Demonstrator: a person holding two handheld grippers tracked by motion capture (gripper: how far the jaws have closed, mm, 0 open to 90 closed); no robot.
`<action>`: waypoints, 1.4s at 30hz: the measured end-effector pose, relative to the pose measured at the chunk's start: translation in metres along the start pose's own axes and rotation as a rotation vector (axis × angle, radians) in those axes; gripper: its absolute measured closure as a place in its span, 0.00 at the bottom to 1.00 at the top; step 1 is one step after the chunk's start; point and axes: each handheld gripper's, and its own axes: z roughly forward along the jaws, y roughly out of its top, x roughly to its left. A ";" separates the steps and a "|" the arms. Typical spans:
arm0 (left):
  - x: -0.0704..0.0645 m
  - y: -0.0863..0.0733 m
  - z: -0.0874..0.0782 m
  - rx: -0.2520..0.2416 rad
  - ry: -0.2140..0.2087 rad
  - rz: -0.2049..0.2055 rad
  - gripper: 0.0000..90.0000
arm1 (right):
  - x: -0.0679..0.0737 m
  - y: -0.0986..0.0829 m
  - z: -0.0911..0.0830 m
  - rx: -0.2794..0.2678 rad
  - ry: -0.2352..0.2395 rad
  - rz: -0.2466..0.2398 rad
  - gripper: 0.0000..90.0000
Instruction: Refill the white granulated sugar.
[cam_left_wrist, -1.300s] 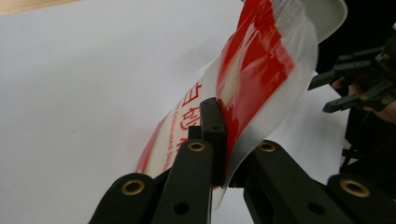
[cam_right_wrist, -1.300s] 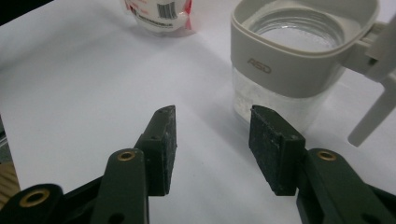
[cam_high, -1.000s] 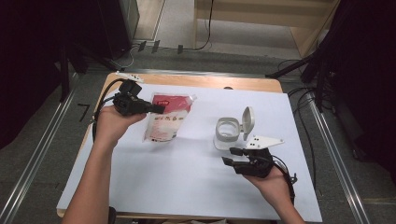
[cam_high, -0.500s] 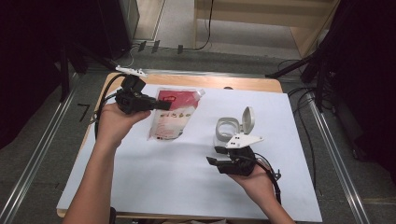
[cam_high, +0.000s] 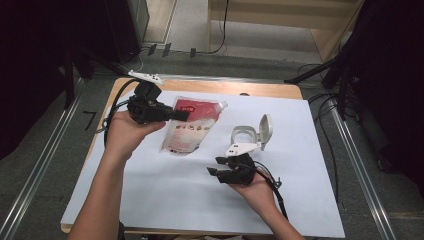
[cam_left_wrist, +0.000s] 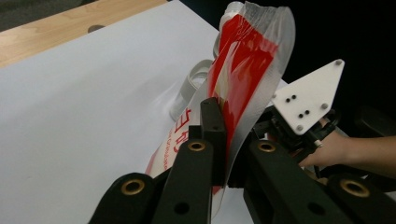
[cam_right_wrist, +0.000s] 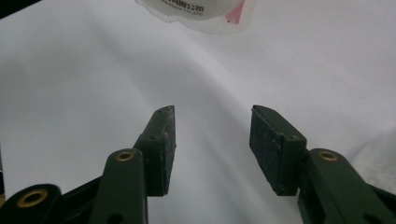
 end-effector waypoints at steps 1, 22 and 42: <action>0.000 0.000 0.000 0.000 0.000 0.000 1.00 | 0.000 0.000 0.000 0.000 0.000 0.000 0.57; -0.025 0.007 0.020 0.086 -0.065 0.021 1.00 | 0.003 -0.006 0.040 -0.122 -0.059 -0.031 0.60; -0.018 0.006 0.025 0.024 -0.139 -0.096 1.00 | 0.027 -0.007 0.043 -0.293 -0.086 -0.212 0.59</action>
